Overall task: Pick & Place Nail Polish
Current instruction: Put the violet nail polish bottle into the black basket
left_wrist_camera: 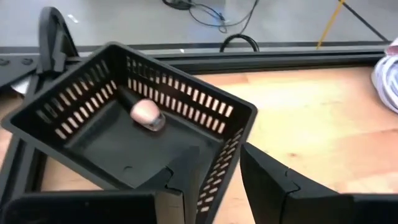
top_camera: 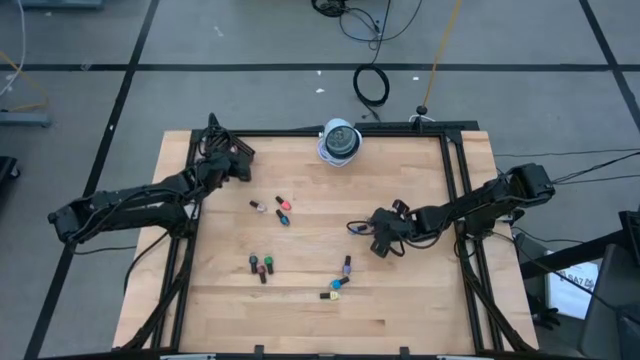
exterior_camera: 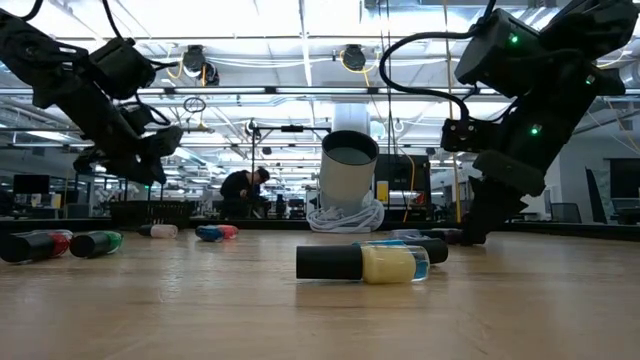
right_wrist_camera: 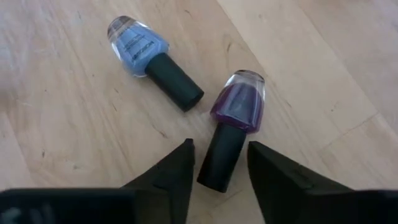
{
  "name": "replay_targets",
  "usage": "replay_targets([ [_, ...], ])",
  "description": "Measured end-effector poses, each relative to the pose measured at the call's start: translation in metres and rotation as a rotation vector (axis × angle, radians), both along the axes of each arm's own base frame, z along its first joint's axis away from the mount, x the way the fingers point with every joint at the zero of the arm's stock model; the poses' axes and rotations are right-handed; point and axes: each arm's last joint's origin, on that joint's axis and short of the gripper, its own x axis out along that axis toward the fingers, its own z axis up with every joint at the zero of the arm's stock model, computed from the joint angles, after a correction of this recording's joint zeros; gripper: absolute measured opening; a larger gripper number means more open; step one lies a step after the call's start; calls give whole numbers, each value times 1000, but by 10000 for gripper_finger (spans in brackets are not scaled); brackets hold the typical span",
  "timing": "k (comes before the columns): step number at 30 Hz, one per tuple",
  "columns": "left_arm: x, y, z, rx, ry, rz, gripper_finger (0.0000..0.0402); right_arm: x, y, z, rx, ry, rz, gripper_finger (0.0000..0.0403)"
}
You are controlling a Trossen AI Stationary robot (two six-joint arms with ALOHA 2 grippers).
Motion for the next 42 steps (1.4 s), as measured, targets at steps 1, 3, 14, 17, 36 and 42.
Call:
replay_targets([
  [1,0,0,0,-5,-4,-9,113,0,0,0,0,0,0,118],
  [3,1,-1,0,-17,-12,-28,113,0,0,0,0,0,0,92],
  [14,6,-5,0,-34,-22,-130,113,2,0,4,-67,-6,91,47],
  [17,12,-9,4,-19,-74,-191,113,2,-2,11,-141,-24,110,47],
  [36,60,-65,45,55,-586,-1034,113,34,-15,72,-830,-300,523,47],
  [42,65,-75,48,109,-606,-1046,113,36,-19,76,-831,-347,567,47],
])
